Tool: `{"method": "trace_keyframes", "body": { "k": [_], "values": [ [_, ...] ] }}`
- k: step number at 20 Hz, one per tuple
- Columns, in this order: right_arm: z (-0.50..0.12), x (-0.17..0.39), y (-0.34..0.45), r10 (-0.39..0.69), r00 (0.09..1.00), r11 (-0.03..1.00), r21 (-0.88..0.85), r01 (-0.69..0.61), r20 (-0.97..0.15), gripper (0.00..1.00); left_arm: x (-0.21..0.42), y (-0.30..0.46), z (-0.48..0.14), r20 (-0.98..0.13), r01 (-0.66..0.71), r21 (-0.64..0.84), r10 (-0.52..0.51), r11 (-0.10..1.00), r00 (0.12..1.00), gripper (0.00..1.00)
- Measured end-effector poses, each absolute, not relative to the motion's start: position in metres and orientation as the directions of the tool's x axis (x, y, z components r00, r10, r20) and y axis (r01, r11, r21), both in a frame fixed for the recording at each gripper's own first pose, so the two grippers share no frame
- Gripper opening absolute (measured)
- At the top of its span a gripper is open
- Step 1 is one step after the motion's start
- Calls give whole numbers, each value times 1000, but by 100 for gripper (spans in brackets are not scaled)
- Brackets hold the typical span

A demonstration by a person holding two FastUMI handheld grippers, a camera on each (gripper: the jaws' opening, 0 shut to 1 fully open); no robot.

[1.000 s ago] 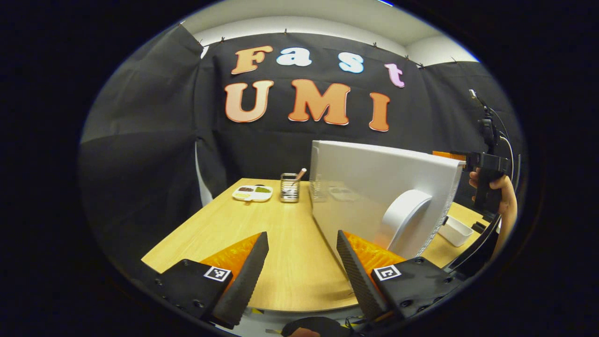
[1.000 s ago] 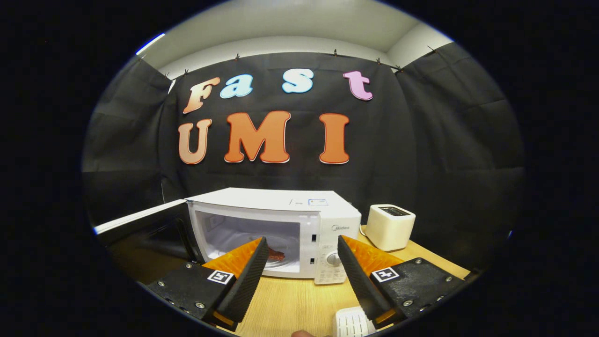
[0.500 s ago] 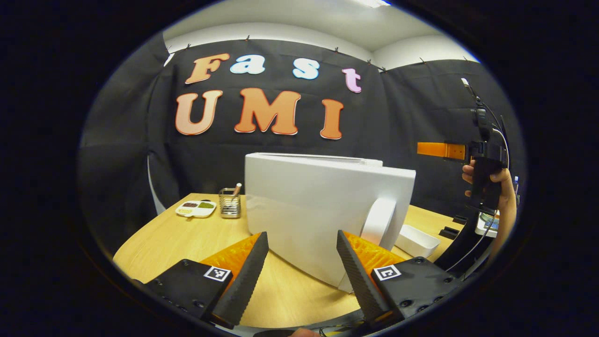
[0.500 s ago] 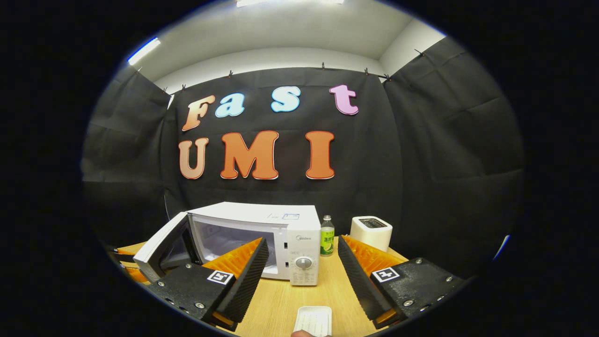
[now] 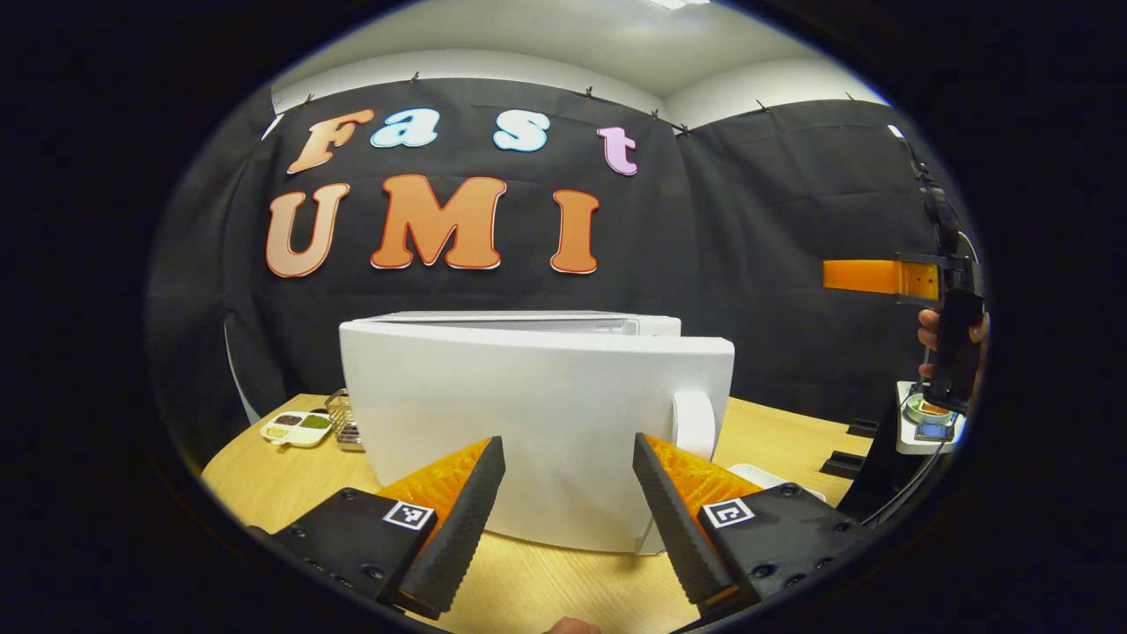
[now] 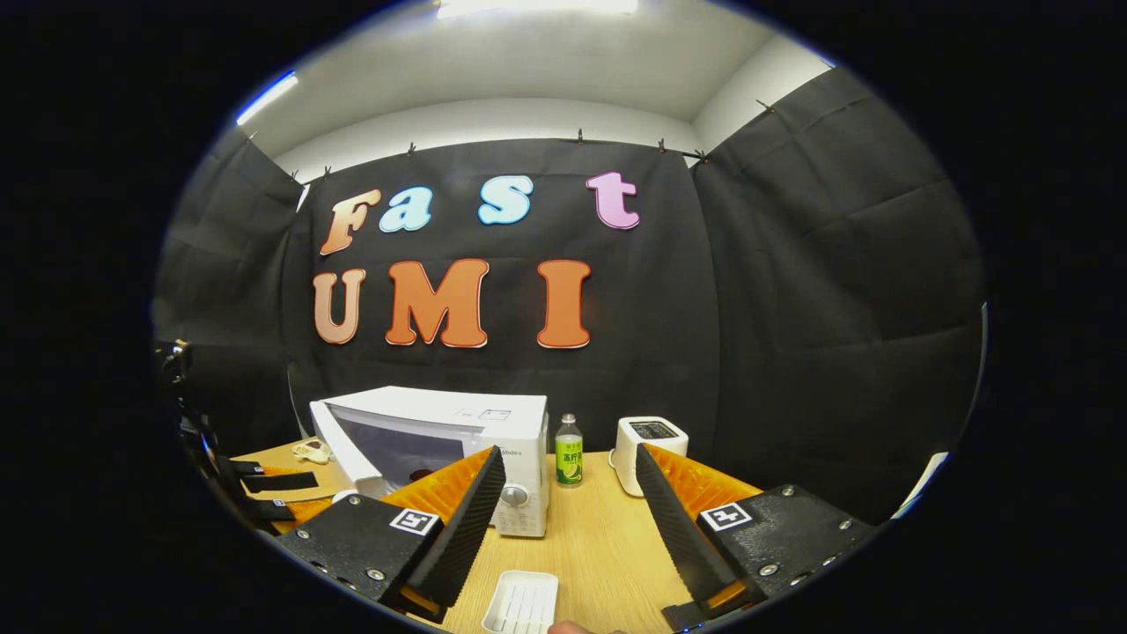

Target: Open the microwave oven with the left hand, put the food in, and close the microwave oven.

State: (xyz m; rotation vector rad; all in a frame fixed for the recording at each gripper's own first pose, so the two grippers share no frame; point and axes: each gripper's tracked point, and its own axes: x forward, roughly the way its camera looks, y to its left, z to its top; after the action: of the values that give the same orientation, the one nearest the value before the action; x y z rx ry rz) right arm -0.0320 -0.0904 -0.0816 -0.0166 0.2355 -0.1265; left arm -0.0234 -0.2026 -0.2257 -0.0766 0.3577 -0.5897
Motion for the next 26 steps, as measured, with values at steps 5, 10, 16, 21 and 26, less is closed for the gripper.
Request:
{"method": "trace_keyframes", "body": {
  "k": [5, 10, 16, 21, 26],
  "values": [
    [-81, -34, -113, -155, 962, 988, -12, 156, -225, 92, 19, -232, -253, -349, 463, -182, -497, 867, 794, 95],
    [-91, -32, -129, -176, 955, 984, -17, 177, -237, 92, 55, -246, -277, -382, 412, -141, -433, 900, 817, 96],
    [-112, -18, -137, -172, 951, 984, -11, 175, -258, 92, 79, -259, -305, -431, 353, -141, -378, 925, 819, 92],
    [-127, -6, -141, -164, 947, 985, 6, 173, -274, 92, 87, -260, -304, -413, 306, -52, -299, 951, 860, 92],
    [-140, -3, -144, -161, 940, 984, 28, 178, -300, 93, 93, -260, -311, -432, 272, 14, -239, 962, 870, 94]
  ]
}}
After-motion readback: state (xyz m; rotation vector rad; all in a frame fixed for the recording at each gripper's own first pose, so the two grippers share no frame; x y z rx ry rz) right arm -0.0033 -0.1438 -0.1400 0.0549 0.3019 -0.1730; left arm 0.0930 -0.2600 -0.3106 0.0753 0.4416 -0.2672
